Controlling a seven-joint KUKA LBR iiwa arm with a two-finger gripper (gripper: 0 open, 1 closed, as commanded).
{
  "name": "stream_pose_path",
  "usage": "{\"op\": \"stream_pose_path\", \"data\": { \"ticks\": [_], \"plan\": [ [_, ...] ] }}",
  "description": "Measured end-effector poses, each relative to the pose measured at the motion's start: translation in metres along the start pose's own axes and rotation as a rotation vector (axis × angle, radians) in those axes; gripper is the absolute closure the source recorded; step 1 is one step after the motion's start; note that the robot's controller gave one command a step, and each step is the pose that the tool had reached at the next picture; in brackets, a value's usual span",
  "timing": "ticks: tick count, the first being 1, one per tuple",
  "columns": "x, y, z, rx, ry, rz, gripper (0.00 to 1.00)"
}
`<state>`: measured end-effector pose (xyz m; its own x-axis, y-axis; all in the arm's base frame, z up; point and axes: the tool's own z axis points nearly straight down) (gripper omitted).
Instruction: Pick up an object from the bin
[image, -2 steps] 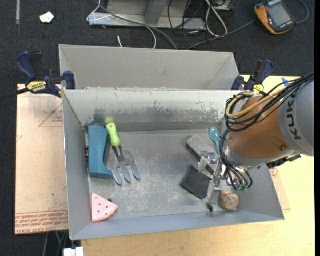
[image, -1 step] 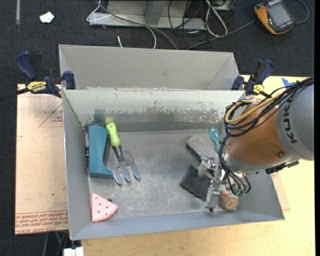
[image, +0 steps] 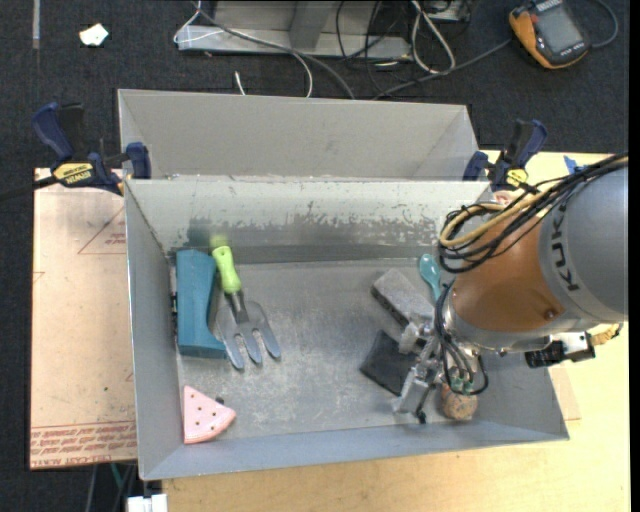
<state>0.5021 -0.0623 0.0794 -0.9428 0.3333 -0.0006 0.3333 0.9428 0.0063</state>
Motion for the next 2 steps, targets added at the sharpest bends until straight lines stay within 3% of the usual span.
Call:
{"op": "stream_pose_path", "data": {
  "ticks": [1, 2],
  "plan": [
    [-0.004, 0.003, 0.002, 0.000, 0.002, 0.076, 0.00],
    [-0.006, 0.054, 0.009, -0.002, 0.003, -0.030, 1.00]
  ]
}}
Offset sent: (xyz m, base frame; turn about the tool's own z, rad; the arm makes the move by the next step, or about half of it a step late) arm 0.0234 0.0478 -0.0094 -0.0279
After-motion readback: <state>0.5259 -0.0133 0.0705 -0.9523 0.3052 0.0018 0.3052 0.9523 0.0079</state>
